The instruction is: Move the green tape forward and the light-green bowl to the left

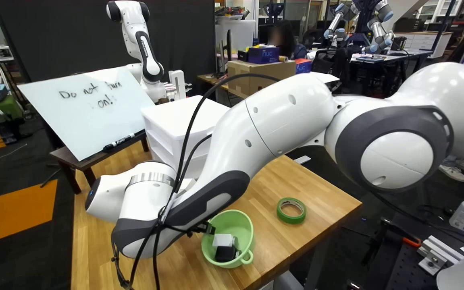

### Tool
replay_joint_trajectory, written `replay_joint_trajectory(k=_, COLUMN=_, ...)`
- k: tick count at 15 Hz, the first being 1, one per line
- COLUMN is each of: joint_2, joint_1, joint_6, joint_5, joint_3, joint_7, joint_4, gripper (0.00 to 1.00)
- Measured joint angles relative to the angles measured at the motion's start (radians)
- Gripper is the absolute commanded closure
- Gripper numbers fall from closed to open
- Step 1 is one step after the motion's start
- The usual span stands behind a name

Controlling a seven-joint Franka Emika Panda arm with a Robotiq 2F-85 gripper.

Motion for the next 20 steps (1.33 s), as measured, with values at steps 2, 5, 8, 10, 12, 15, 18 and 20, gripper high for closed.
replay_joint_trajectory(k=2, joint_2=0.0, joint_1=0.0, joint_6=-0.002, joint_5=0.0, joint_3=0.0, joint_7=0.0, joint_4=0.001, gripper=0.91)
replay_joint_trajectory(k=5, joint_2=0.001, joint_1=0.0, joint_6=-0.003, joint_5=0.0, joint_3=0.0, joint_7=0.0, joint_4=0.002, gripper=0.66)
replay_joint_trajectory(k=8, joint_2=0.002, joint_1=0.0, joint_6=-0.002, joint_5=0.001, joint_3=0.0, joint_7=0.0, joint_4=0.002, gripper=0.53)
replay_joint_trajectory(k=10, joint_2=0.003, joint_1=0.0, joint_6=-0.002, joint_5=0.001, joint_3=0.0, joint_7=0.003, joint_4=0.001, gripper=0.37)
replay_joint_trajectory(k=12, joint_2=0.003, joint_1=-0.001, joint_6=-0.002, joint_5=0.001, joint_3=0.0, joint_7=0.007, joint_4=0.001, gripper=0.23)
replay_joint_trajectory(k=15, joint_2=0.003, joint_1=-0.003, joint_6=-0.002, joint_5=0.001, joint_3=0.0, joint_7=0.01, joint_4=0.001, gripper=0.03)
replay_joint_trajectory(k=18, joint_2=0.003, joint_1=-0.003, joint_6=-0.002, joint_5=0.001, joint_3=0.0, joint_7=0.013, joint_4=0.001, gripper=0.0)
replay_joint_trajectory(k=20, joint_2=0.003, joint_1=0.002, joint_6=-0.004, joint_5=0.001, joint_3=0.0, joint_7=0.023, joint_4=0.001, gripper=0.0)
